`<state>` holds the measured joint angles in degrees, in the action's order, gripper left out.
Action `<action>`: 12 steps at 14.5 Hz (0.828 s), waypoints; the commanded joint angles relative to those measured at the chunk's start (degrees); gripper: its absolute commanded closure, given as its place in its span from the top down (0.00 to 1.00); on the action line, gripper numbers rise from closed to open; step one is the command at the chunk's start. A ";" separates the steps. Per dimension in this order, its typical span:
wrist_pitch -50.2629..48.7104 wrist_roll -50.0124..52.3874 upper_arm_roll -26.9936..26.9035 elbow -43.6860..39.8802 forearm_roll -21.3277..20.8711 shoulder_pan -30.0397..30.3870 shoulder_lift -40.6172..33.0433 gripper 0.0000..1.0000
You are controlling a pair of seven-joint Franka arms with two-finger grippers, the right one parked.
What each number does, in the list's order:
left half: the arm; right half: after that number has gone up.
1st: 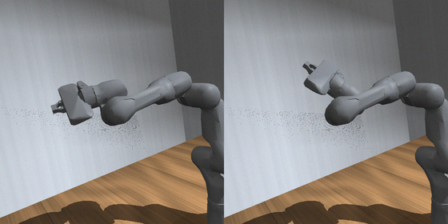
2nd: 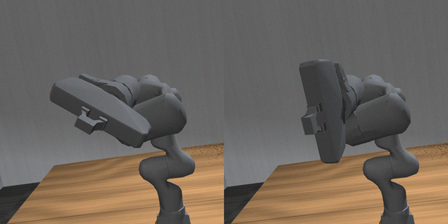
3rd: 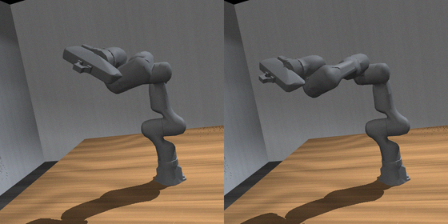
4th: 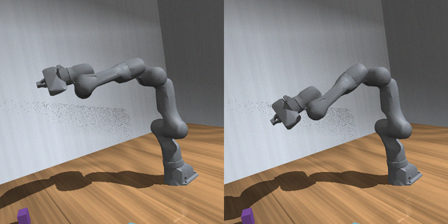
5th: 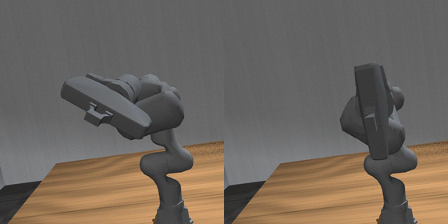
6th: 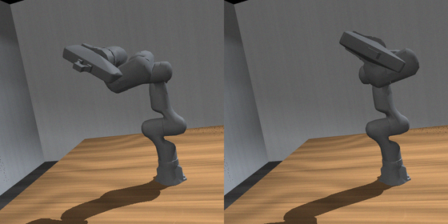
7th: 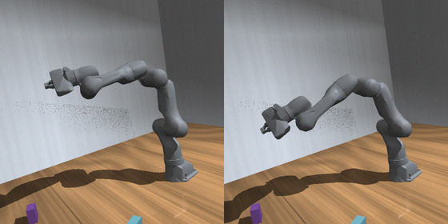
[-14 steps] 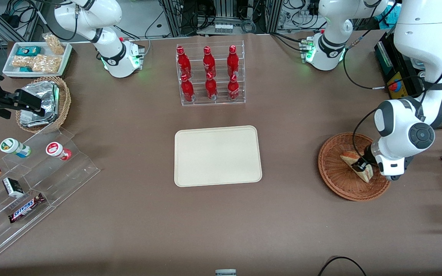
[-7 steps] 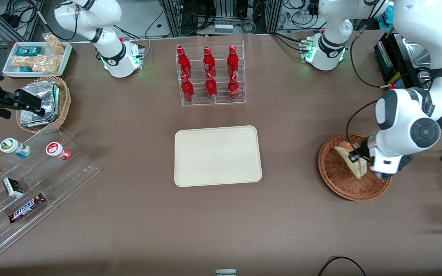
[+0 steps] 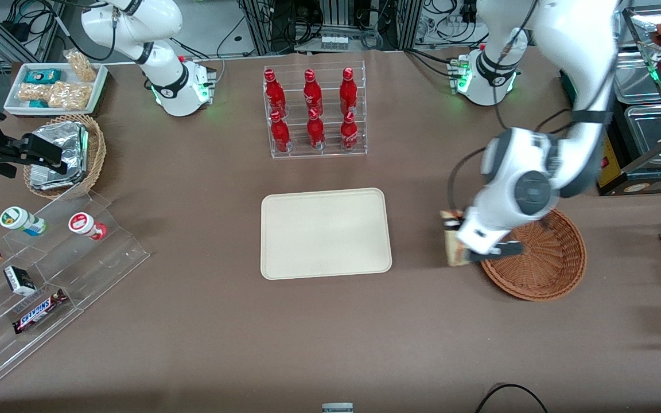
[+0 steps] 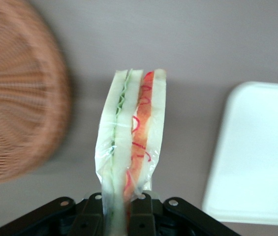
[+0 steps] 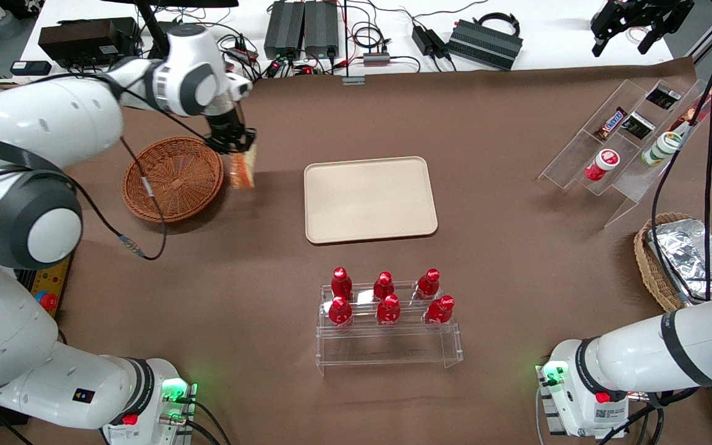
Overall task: Place sandwich from basket to tray
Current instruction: 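Lift the sandwich and carry it with the left gripper over the tray, then lower the sandwich onto the tray and open the left gripper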
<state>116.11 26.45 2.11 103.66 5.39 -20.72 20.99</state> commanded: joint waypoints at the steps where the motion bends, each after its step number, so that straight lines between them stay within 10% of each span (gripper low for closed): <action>1: 1.21 5.86 -0.79 -6.87 1.38 -6.95 5.80 0.00; 12: 1.57 26.98 -0.79 -32.01 1.03 -24.54 26.64 0.00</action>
<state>118.64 52.26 2.22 76.72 6.10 -43.66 44.55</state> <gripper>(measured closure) 0.855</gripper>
